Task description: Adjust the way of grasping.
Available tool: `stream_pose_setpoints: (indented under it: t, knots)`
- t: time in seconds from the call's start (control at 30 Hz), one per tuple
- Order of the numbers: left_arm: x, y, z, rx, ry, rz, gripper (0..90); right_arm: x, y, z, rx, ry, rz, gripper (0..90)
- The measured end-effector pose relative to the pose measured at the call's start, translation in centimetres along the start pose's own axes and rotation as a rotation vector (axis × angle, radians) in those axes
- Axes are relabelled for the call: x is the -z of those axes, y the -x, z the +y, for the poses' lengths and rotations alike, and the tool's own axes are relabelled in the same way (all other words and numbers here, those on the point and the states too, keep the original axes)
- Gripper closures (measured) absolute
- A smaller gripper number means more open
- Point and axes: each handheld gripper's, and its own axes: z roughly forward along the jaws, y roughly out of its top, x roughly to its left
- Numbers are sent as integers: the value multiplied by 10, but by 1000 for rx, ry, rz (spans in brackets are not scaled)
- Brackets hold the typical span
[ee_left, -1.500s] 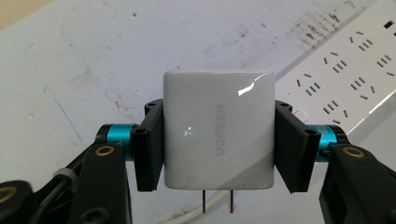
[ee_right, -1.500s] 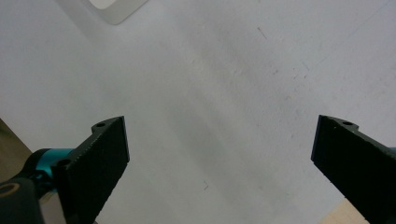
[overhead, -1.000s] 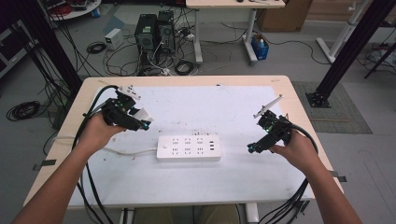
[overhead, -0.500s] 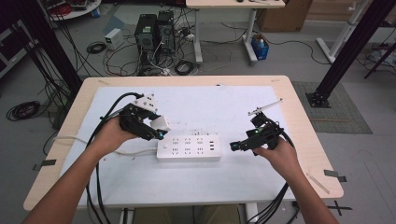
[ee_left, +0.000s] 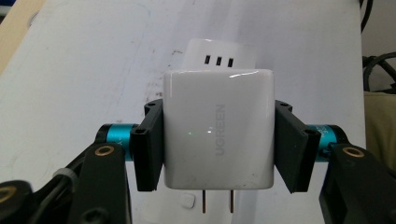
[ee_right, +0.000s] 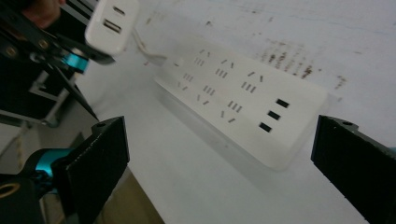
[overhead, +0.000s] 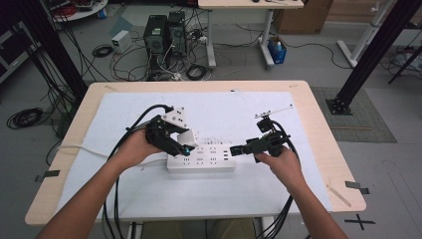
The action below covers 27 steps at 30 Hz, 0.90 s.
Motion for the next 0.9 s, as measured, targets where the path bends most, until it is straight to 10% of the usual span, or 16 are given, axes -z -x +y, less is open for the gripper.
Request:
stream_pose_setpoints:
  t: [0.9]
  knots:
    - [-36,15,37,-111,3,-56,425,-35,-4,19,-175,9,240,99]
